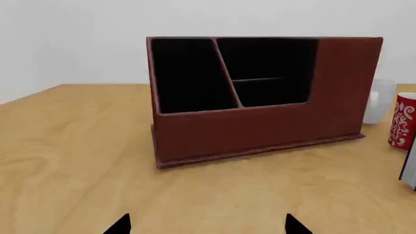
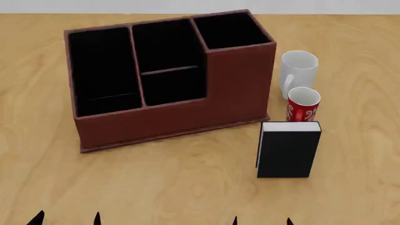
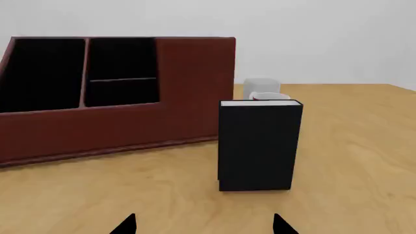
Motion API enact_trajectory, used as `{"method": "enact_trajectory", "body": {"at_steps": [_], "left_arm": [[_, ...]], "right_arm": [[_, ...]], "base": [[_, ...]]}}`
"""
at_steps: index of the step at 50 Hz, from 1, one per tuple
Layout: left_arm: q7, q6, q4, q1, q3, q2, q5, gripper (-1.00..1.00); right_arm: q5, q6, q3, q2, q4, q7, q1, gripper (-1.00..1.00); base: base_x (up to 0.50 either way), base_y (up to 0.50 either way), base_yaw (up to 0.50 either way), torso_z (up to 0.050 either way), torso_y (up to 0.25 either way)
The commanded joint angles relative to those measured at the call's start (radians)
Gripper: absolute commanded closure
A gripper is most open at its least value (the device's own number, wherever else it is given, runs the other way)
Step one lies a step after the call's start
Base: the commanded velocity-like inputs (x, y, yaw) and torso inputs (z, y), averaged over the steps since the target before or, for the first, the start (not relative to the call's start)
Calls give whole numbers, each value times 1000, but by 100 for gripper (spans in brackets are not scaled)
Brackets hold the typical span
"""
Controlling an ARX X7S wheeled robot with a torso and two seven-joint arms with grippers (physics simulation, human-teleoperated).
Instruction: Pick up the book and place it in the right compartment of the caddy.
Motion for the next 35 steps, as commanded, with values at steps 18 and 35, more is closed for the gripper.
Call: {"method": "enact_trajectory", "body": {"at_steps": [18, 35], "left_arm": [[-58, 3, 2, 0, 62, -55, -60, -100], [-61, -203, 296, -47, 85, -103, -133, -100]], "right_arm": [[130, -6, -141, 121, 1, 132, 8, -100], [165, 141, -146, 157, -235, 155, 71, -100]], "base": [[0, 0, 0, 0, 0], [0, 0, 0, 0, 0]]}}
